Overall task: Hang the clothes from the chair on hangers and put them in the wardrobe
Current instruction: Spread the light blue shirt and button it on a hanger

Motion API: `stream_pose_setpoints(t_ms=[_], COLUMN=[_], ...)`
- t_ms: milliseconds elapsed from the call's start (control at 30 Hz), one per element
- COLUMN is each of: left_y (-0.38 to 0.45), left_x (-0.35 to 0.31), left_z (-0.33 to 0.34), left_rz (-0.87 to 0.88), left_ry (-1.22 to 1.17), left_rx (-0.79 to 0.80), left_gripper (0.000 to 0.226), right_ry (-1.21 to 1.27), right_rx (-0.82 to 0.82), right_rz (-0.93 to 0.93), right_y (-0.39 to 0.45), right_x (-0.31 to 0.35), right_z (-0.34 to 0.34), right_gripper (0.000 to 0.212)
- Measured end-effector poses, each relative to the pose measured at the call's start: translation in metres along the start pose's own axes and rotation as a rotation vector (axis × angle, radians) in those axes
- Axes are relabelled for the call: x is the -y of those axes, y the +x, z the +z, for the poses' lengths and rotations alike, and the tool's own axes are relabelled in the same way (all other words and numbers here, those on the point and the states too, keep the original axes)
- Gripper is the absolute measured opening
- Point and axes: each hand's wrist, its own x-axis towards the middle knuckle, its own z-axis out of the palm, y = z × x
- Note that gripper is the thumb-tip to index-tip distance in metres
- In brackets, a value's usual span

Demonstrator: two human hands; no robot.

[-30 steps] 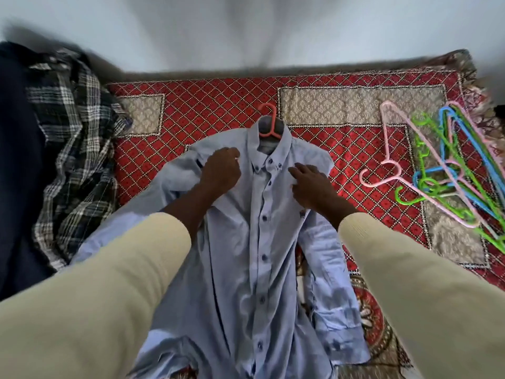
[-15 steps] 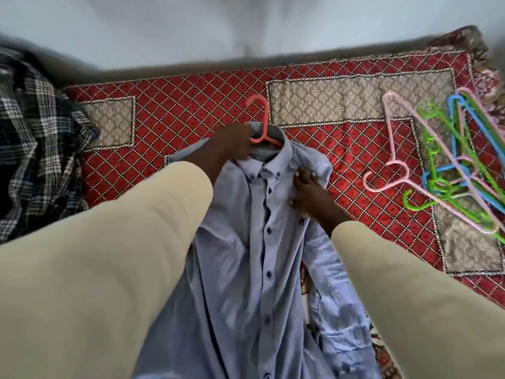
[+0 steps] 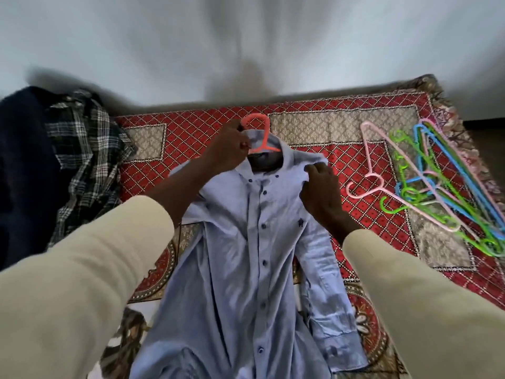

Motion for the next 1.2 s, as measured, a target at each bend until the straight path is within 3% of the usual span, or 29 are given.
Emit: stream_pose_setpoints(t_ms=[100, 200, 300, 500, 567, 633, 733, 867, 900, 1000, 1067, 1200], left_y=[-0.026, -0.068, -0.116, -0.225, -0.259, -0.291, -0.331, -0.361, -0.367, -0.376, -0.38, -0.388], left_x=[-0.03, -0.094, -0.175, -0.34, -0.379, -0.417, -0.466, -0.506, -0.514, -0.525, -0.53, -0.538], left_z=[-0.048, -0.117, -0.197, -0.382, -0.438, -0.479, -0.516, -0.545, -0.549, -0.551, -0.548, -0.542], left_rz=[0.029, 0.047, 0.119, 0.162, 0.123, 0.116, 0.192, 0.148, 0.129, 0.06, 0.047, 0.151], left_ry=[-0.054, -0.024, 0.006, -0.101, -0.107, -0.141, -0.24, -0.256, -0.262, -0.212, -0.173, -0.103], left_rx=[-0.108, -0.171, -0.247, -0.338, -0.37, -0.391, -0.439, -0.549, -0.564, -0.608, -0.558, -0.525], left_gripper=[0.02, 0.018, 0.013, 0.014, 0.014, 0.011, 0.01, 0.056, 0.055, 0.022, 0.046, 0.044], right_ry=[0.003, -0.03, -0.08, -0.089, 0.002, 0.062, 0.13, 0.135, 0.132, 0.119, 0.091, 0.097], right_rx=[-0.082, -0.087, -0.089, -0.03, 0.057, 0.033, -0.145, -0.269, -0.286, -0.398, -0.466, -0.464], right_rz=[-0.022, -0.104, -0.235, -0.406, -0.434, -0.473, -0.479, -0.518, -0.519, -0.479, -0.446, -0.391], right_y=[-0.016, -0.041, -0.076, -0.175, -0.215, -0.253, -0.299, -0.341, -0.351, -0.372, -0.385, -0.412], right_x=[0.02, 0.037, 0.052, 0.103, 0.126, 0.145, 0.16, 0.172, 0.173, 0.17, 0.163, 0.142], right_z=[-0.068, -0.157, -0.249, -0.454, -0.52, -0.574, -0.629, -0.675, -0.685, -0.706, -0.719, -0.746], right_gripper=[0.069, 0.077, 0.066, 0.018, 0.019, 0.022, 0.018, 0.019, 0.017, 0.021, 0.024, 0.031])
